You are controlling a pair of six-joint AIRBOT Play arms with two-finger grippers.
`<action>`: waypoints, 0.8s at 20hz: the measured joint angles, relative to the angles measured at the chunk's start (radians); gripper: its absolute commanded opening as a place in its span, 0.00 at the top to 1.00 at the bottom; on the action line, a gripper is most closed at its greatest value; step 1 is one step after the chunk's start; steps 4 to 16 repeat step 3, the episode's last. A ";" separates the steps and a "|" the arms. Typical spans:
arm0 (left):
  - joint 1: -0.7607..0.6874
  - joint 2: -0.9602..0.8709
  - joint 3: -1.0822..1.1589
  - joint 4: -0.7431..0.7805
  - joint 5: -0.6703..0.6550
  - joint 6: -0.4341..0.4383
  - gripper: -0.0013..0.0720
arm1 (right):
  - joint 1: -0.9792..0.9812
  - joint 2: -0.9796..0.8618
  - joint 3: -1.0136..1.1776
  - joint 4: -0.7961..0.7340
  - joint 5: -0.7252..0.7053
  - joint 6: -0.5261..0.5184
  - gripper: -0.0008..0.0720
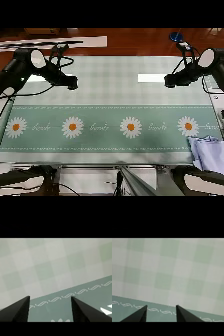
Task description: Fold the shirts.
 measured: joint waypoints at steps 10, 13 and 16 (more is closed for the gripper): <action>0.000 0.000 0.000 0.000 0.000 0.000 0.16 | 0.000 0.000 0.000 0.000 0.000 0.000 0.39; 0.000 0.000 0.000 0.000 0.000 0.000 0.16 | 0.000 0.000 0.000 0.000 0.000 0.000 0.39; 0.000 0.000 0.000 0.000 0.000 0.000 0.16 | 0.000 0.000 0.000 0.000 0.000 0.000 0.39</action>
